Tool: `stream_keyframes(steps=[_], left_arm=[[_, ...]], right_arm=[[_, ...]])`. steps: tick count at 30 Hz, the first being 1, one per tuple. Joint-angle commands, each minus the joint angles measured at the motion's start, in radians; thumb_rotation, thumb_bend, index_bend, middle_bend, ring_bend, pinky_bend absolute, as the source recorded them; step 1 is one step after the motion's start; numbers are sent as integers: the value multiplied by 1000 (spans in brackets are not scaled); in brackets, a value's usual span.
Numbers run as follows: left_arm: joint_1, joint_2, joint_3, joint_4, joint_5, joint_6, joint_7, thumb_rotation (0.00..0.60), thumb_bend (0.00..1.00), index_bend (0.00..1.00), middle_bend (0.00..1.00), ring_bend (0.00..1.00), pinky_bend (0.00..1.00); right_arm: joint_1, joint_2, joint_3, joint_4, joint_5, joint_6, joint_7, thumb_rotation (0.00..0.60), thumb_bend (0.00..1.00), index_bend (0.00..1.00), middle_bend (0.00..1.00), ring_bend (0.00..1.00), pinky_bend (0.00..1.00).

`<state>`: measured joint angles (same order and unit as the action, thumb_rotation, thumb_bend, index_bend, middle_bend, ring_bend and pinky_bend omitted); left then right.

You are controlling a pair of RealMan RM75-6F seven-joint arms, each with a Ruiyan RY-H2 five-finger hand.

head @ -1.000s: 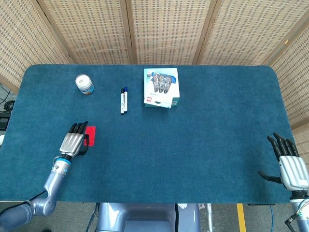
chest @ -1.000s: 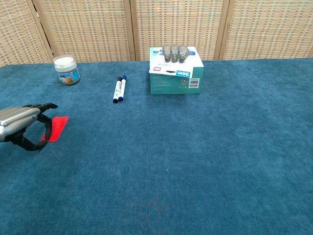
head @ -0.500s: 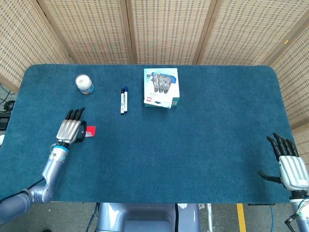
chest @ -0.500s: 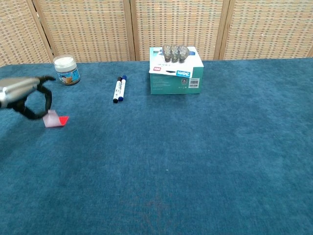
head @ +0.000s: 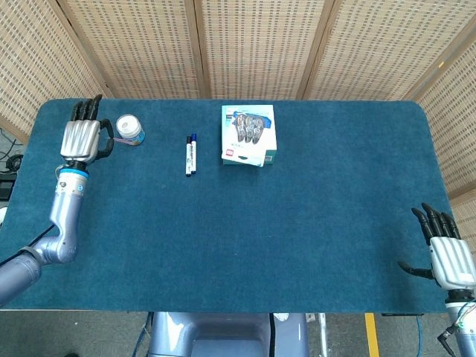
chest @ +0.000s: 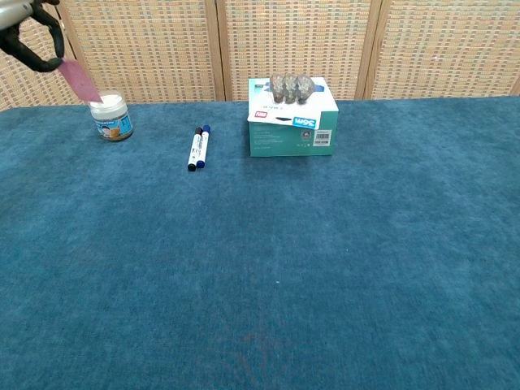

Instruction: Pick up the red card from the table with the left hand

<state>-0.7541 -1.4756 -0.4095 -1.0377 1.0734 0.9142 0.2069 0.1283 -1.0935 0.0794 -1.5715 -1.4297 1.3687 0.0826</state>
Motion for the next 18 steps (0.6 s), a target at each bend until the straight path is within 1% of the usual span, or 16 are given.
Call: stream_keyframes(steps=[1,3,4,5,6,8,12,14,16,18], left_arm=[[60,64,22,-87,36,51,-69,600,271,232,0,0,0],[100,99,43,-127,65,76,-119,600,167,84,0,0,0],[124,124,60,-148,86,91,-145,600,113,36,0,0,0],[172,160,92,-172,105,117,-171,600,70,12,0,0,0],[207,192,118,-201,136,143,-199,600,48,4,0,0,0],[246,227,149,-229,178,173,-247,600,11,0,0,0,0],[324,265,210,-262,246,246,-340,600,0,0,0,0,0],[382,274,255,-284,292,317,-377,600,0,0,0,0,0],[440,274,304,-318,341,395,-361,600,0,0,0,0,0],[484,267,335,-339,376,463,-332,600,0,0,0,0,0]], right_arm=[[-1,1,-1,-2,-4,4,1,600,0,0,0,0,0],[-4,2,-2,-5,-9,10,0,600,0,0,0,0,0],[-5,3,-3,-7,-12,13,1,600,0,0,0,0,0],[-6,5,-4,-11,-17,18,1,600,0,0,0,0,0],[-8,6,-5,-14,-20,23,1,600,0,0,0,0,0],[-10,8,-6,-17,-25,28,2,600,0,0,0,0,0],[-14,10,-6,-20,-33,42,-2,600,0,0,0,0,0],[-19,5,-2,-18,-37,61,-20,600,0,0,0,0,0],[-24,-1,2,-15,-41,82,-36,600,0,0,0,0,0],[-28,-5,5,-13,-41,95,-43,600,0,0,0,0,0]])
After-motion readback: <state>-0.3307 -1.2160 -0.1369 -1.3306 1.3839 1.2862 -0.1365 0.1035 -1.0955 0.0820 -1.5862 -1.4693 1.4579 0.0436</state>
